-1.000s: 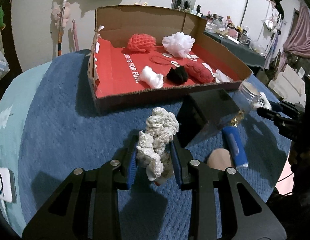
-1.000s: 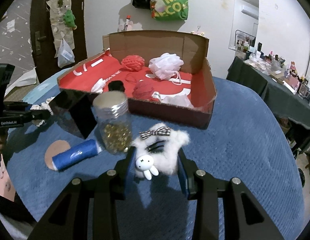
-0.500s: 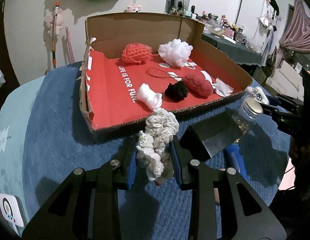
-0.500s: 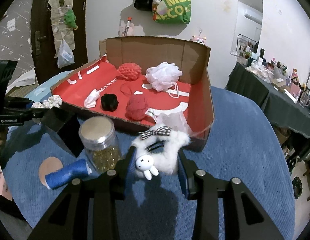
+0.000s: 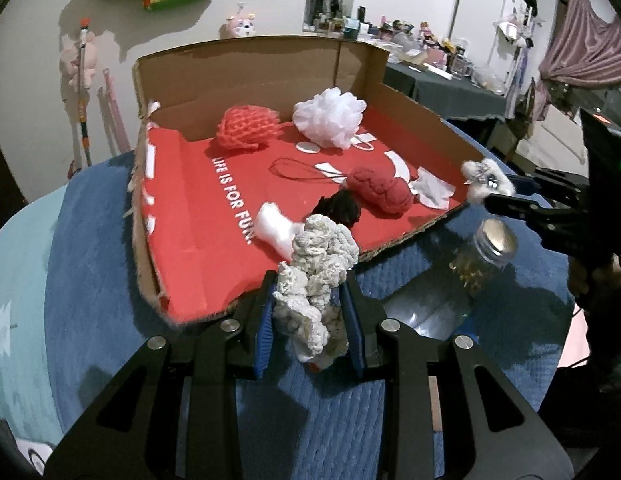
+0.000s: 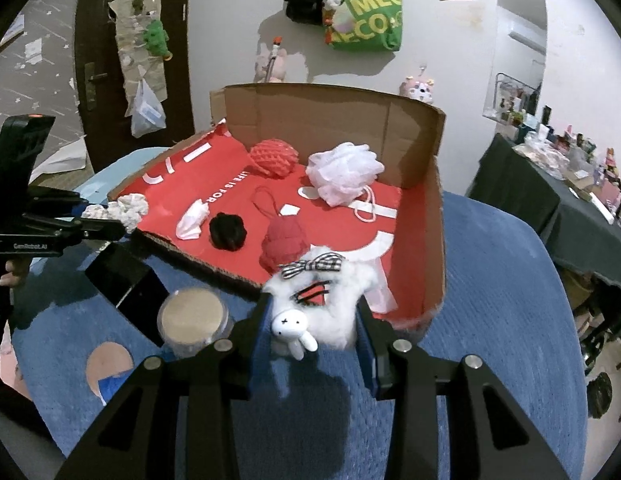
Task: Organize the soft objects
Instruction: 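Carry the cream scrunchie and white fluffy keychain over the box with both tools, then open both tools to drop the cream scrunchie and white fluffy keychain into the box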
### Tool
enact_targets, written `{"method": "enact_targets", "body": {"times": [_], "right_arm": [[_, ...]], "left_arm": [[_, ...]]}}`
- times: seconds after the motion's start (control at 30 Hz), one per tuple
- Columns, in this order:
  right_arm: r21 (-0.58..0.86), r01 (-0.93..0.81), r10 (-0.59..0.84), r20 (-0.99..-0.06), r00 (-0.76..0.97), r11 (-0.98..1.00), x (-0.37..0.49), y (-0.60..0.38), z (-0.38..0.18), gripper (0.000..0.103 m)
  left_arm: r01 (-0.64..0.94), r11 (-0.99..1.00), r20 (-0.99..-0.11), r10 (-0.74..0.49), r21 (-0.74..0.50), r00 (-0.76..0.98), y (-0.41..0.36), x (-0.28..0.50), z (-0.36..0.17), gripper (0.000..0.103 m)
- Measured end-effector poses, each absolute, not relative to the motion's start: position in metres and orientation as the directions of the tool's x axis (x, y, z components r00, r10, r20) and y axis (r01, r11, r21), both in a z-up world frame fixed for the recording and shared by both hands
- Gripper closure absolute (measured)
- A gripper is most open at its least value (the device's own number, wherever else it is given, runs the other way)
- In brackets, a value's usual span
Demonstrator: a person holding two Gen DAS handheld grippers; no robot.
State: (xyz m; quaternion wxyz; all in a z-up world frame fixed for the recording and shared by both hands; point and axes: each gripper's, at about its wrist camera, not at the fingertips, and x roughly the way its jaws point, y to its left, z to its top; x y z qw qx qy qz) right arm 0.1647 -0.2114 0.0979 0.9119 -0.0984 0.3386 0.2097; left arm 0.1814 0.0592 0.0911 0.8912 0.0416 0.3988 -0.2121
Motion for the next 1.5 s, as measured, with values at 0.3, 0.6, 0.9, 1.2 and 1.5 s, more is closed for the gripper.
{"method": "enact_targets", "body": {"times": [0.3, 0.6, 0.9, 1.2, 1.5], "right_arm": [[0.032, -0.504, 0.389, -0.680, 0.622, 0.863, 0.199, -0.203, 0.101, 0.062], [0.052, -0.489, 0.372, -0.720, 0.586, 0.871, 0.251, -0.185, 0.101, 0.062], [0.034, -0.422, 0.275, -0.805, 0.525, 0.906, 0.304, -0.173, 0.084, 0.062], [0.041, -0.389, 0.237, -0.849, 0.471, 0.920, 0.331, -0.173, 0.067, 0.062], [0.052, -0.382, 0.234, -0.864, 0.446, 0.923, 0.342, -0.173, 0.063, 0.062]], "left_arm": [[0.467, 0.874, -0.740, -0.404, -0.137, 0.538, 0.044, 0.209, 0.095, 0.074], [0.472, 0.870, -0.765, -0.402, -0.147, 0.503, 0.023, 0.258, 0.096, 0.074], [0.414, 0.903, -0.822, -0.320, -0.115, 0.471, 0.014, 0.303, 0.079, 0.074], [0.370, 0.923, -0.856, -0.274, -0.105, 0.439, 0.015, 0.333, 0.064, 0.074], [0.358, 0.927, -0.866, -0.268, -0.112, 0.423, 0.010, 0.347, 0.057, 0.074]]}}
